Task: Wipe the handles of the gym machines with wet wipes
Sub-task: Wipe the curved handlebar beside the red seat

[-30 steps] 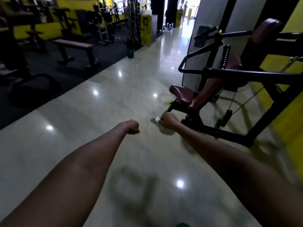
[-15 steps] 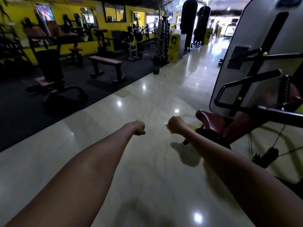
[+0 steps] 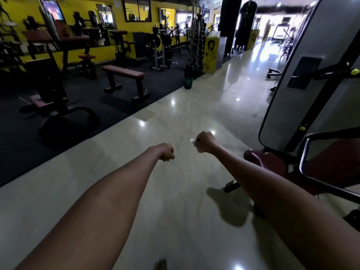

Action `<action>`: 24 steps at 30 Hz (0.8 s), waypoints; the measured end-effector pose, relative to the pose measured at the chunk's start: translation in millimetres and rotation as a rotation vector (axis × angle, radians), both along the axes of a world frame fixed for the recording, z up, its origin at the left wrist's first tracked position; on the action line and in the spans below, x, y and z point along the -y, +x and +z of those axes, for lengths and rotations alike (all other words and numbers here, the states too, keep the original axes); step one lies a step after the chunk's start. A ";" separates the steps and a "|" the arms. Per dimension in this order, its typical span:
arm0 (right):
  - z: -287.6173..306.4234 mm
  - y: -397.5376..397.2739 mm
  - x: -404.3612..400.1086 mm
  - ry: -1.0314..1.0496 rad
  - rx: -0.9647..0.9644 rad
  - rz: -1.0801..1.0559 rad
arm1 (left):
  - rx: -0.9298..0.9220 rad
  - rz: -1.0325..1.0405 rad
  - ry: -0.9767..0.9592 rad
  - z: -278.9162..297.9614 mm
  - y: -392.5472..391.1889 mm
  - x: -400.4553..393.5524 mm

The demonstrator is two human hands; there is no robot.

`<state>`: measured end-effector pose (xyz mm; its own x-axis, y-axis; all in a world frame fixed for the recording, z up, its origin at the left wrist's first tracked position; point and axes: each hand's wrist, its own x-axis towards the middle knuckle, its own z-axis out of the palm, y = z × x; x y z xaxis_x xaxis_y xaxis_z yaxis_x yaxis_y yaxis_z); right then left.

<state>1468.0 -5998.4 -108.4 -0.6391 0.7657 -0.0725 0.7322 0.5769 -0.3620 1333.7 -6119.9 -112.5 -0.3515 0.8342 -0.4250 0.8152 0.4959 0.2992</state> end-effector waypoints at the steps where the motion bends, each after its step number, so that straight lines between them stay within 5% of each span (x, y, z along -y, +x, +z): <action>1: -0.2 -10.6 -18.3 0.007 -0.001 -0.006 | -0.005 -0.007 -0.006 -4.2 -13.1 -17.2; 24: -35.7 -177.7 -452.4 -0.027 0.184 -0.101 | 0.038 -0.237 -0.130 -24.0 -216.9 -487.6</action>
